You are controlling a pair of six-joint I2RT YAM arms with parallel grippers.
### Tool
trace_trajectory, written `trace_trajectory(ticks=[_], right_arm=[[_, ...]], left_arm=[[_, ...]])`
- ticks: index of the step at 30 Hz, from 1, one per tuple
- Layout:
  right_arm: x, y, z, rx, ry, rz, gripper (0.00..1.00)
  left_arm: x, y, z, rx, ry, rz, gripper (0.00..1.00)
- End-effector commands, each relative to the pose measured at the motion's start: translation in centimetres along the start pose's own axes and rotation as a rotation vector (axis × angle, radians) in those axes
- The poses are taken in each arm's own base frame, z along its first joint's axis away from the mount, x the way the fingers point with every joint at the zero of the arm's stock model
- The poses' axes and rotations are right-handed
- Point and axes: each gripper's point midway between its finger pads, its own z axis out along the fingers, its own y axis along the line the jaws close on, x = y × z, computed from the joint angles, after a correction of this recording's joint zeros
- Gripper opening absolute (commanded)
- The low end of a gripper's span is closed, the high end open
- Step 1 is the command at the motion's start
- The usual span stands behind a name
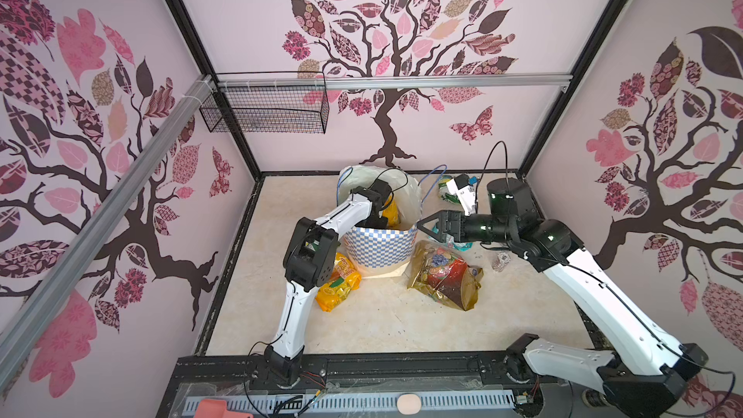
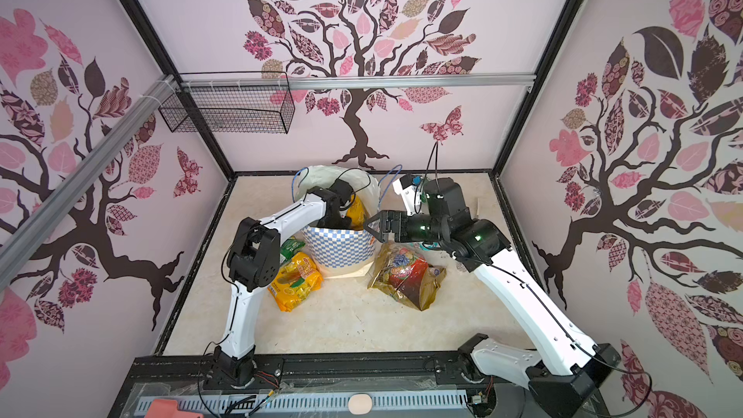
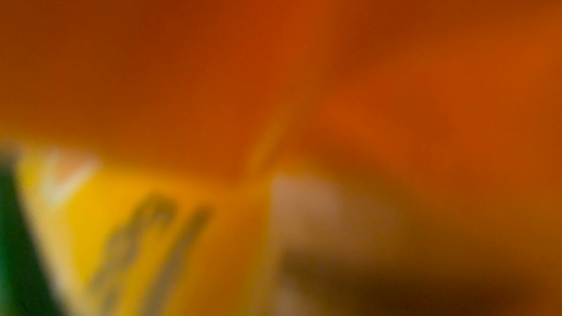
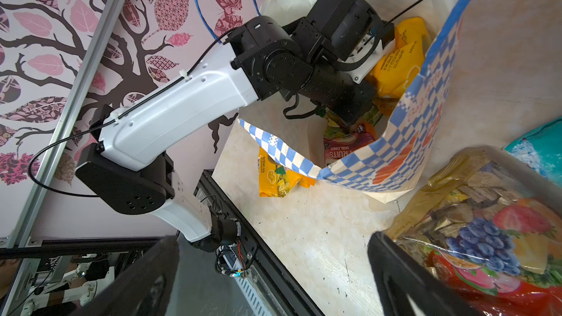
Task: Take the snacks out of the paper bag
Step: Pick up the snack from the paper bag.
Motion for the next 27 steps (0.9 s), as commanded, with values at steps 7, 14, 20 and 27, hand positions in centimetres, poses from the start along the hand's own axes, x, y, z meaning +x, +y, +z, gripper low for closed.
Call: trace_trajectory(ticks=[7,14,20,27], right_arm=[[-0.4,0.2,-0.2,0.003,-0.020,0.003,1.00],[-0.5,0.3,-0.3,-0.001,-0.028,0.002,1.00],[-0.4,0.3,-0.3,0.000,-0.030,0.003,1.00],[-0.5,0.3,-0.3,-0.004,-0.032,0.005,1.00]], left_arm=[[2.0,-0.2,-0.1,0.027,0.054,-0.015,0.00],[-0.6,1.2,-4.7,-0.042,-0.086,-0.018,0.00],[-3.0,1.7,-9.3,-0.052,-0.225,-0.007,0.00],[-4.9,1.5,-14.7,-0.023,-0.356,-0.002,0.00]])
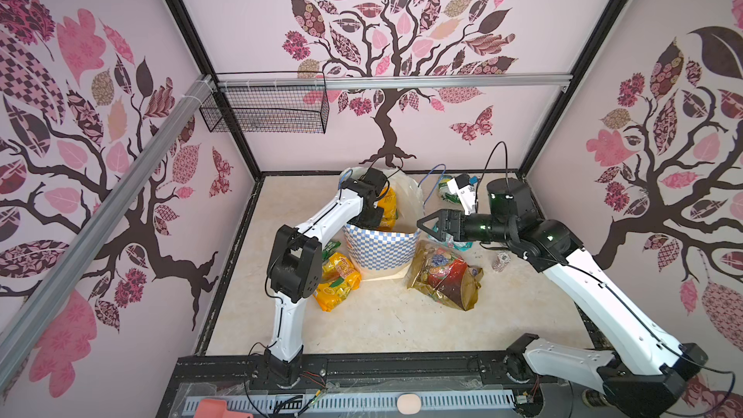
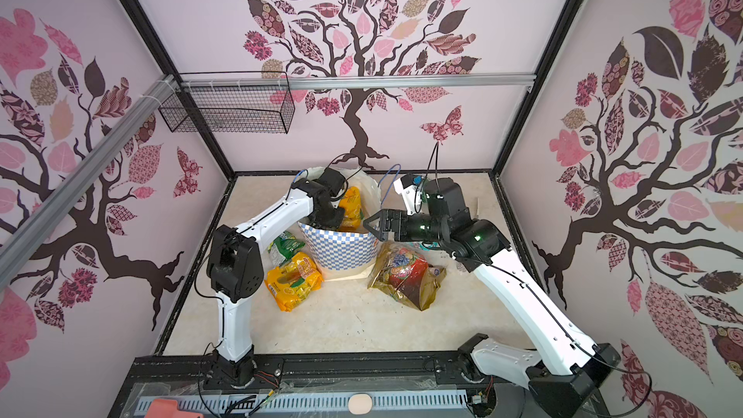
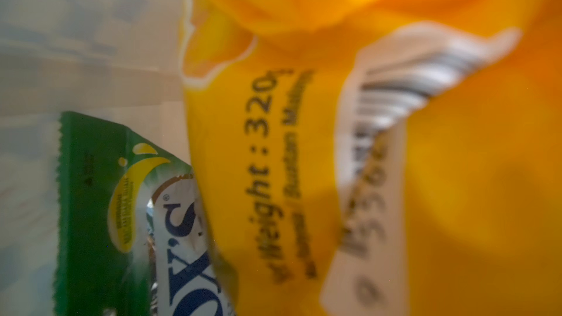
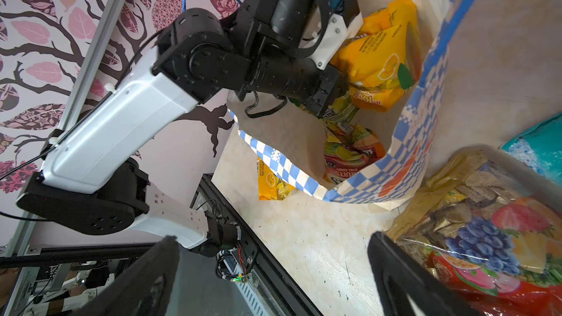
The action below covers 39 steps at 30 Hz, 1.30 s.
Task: Take the snacks out of the paper bag
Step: Pick up the snack from the paper bag.
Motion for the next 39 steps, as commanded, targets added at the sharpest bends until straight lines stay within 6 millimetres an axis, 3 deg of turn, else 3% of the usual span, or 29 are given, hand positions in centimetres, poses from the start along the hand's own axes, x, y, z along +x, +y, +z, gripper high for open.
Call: trace_trajectory(ticks=[1,13,23,29,39], right_arm=[[-0.3,0.5,-0.4,-0.011,-0.018,-0.008,1.00],[-0.3,0.5,-0.3,-0.014,-0.019,-0.004,1.00],[-0.3,0.5,-0.3,-0.014,-0.021,-0.003,1.00],[-0.3,0.5,-0.3,-0.015,-0.021,-0.002,1.00],[-0.9,0.5,-0.7,-0.001,-0.054,-0.005,1.00]], left_arm=[[-4.9,0.2,-6.5,0.027,-0.224,-0.017,0.00],[-7.7,0.0,-14.7,0.084,-0.399,-0.007,0.00],[-7.9,-0.4,-17.1,0.092,-0.455,0.003,0.00],[-8.4,-0.8,-19.6,0.104,-0.512,0.011,0.00],[-8.9,-1.6,-28.8,0.093,-0.726,0.059,0.00]])
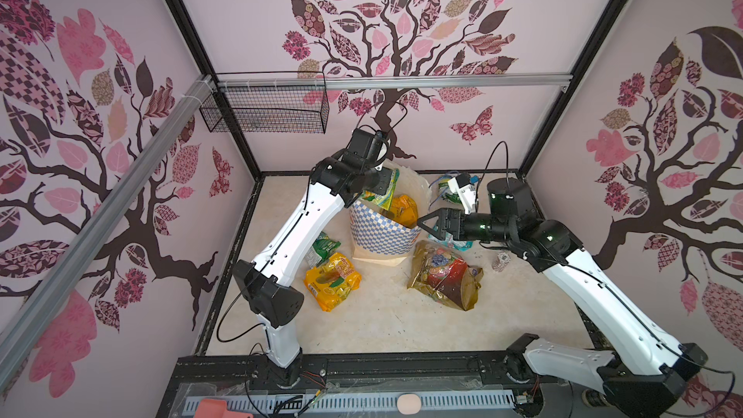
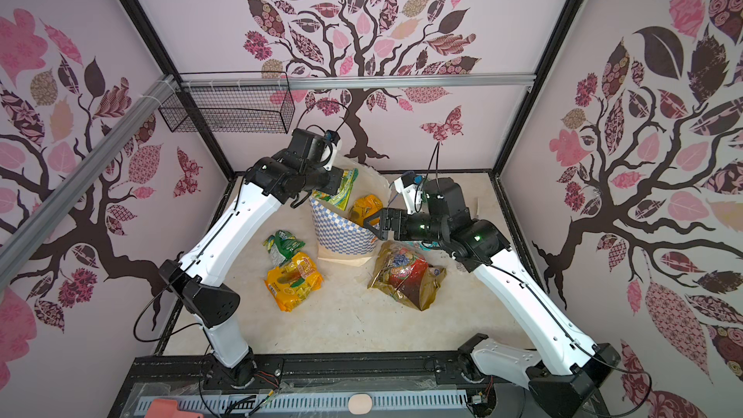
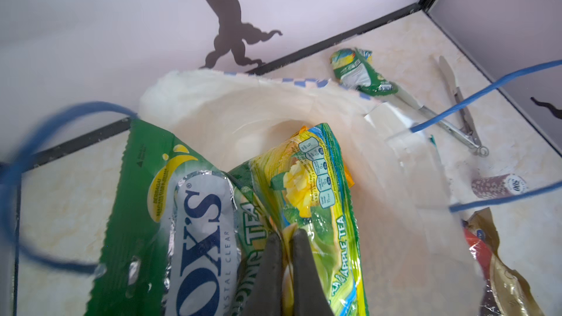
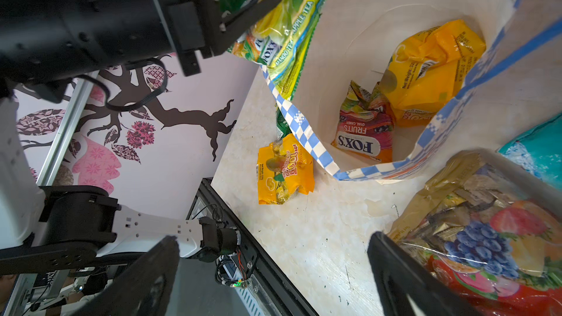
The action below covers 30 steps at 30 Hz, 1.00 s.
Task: Take the snacks out of the paper bag
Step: Pick up the snack from the paper bag, then place the snack at the center of the table.
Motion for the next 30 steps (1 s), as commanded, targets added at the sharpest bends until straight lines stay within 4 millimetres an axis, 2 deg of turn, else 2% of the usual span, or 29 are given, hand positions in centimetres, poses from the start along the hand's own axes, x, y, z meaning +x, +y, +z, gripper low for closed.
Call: trace_trajectory(ticks=[1,7,9,12,17,24,30], right_arm=[[-0.5,0.6,-0.7,-0.007,-0.035,-0.009,1.00],[-0.8,0.5,-0.9,0.001,-0.062,-0.007,1.00],[-0.9,0.3,-1.0,0.009,-0.076,-0.007,1.00],[-1.1,-0.1,-1.2,0.030,-0.095,-0.007,1.00],[-1.1,-1.0,-1.2,0.070,-0.113,-0.006,1.00],[-0.5,-2.0,-1.1,0.093,-0.114,0.009,1.00],[0.0,-2.4,-0.6,0.091,-0.110,0.035,1.00]], left_arm=[[-4.7,0.1,-6.5,-0.010,-0.201,0.015,0.00],[-6.3,-0.9,-12.1,0.047,-0.311,-0.019,0.00],[-6.3,-1.3,-14.0,0.088,-0.340,-0.048,0.00],[-5.5,-1.8,-16.7,0.146,-0.373,-0.097,0.00],[-2.7,-1.2,-20.4,0.195,-0.407,-0.204,0.00],[4.6,-0.3,-19.1,0.181,-0.295,-0.339,0.00],[9.8,-2.2,-15.7,0.280,-0.185,-0.484,0.00]])
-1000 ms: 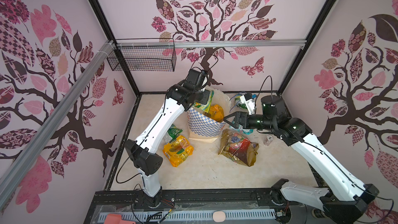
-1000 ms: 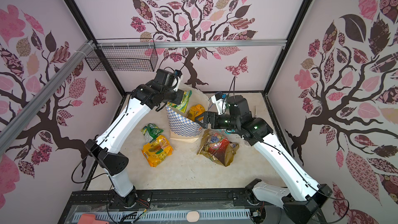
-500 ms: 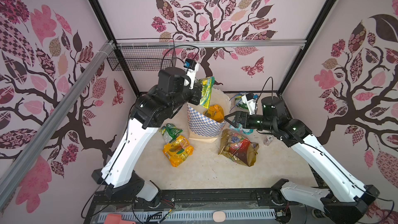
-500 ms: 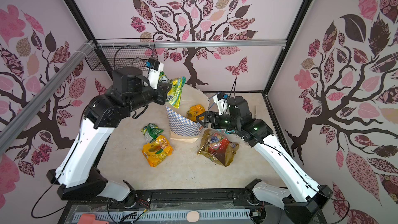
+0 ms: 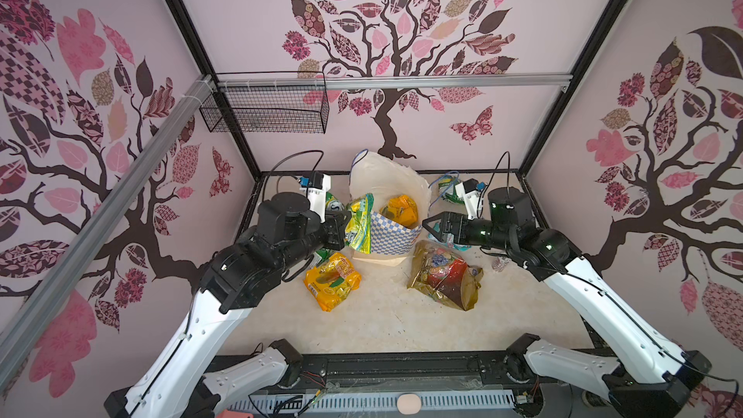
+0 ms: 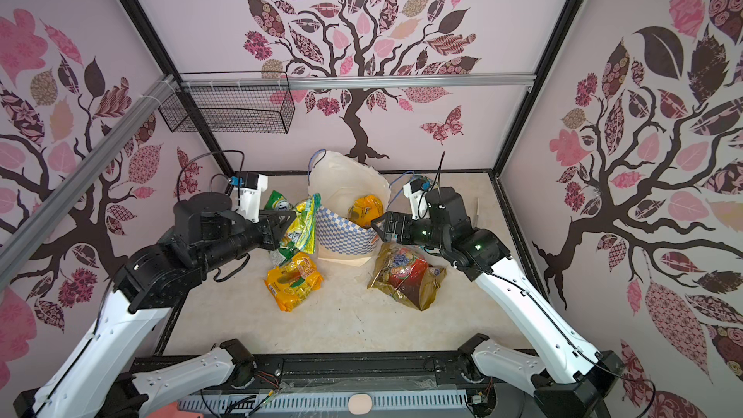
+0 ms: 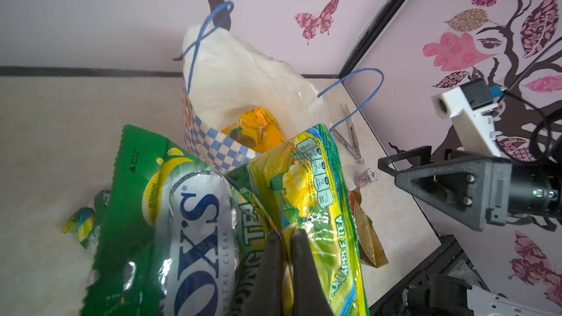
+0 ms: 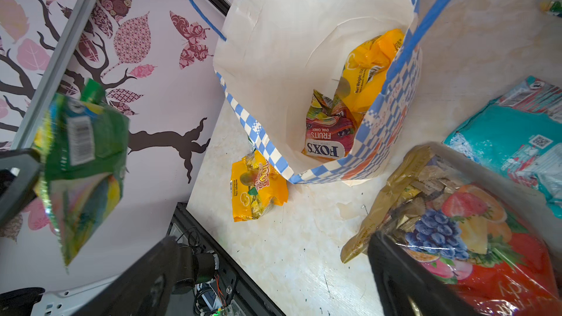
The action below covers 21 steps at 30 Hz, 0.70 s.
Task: Take the snacks out of the paper bag
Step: Place the snack at the center of the table.
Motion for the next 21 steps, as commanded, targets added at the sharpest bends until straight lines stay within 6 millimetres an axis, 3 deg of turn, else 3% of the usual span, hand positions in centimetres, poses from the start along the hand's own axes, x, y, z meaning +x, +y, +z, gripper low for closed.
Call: trace_trajectory(ticks=[1,12,21], right_arm=[[-0.5,0.6,-0.5,-0.023,-0.034,0.007,1.00],[-0.5,0.6,-0.3,-0.030,-0.035,0.024,1.00],[-0.2,0.5,-0.3,-0.030,-0.033,0.029,1.00]], left_arm=[[1.7,-0.8,1.3,0.080,0.010,-0.139,0.00],[14.6,-1.2,9.4,0.021,0.270,-0.131,0.00],[21.5,0.4,14.1,-0.055,0.424,-0.033,0.00]])
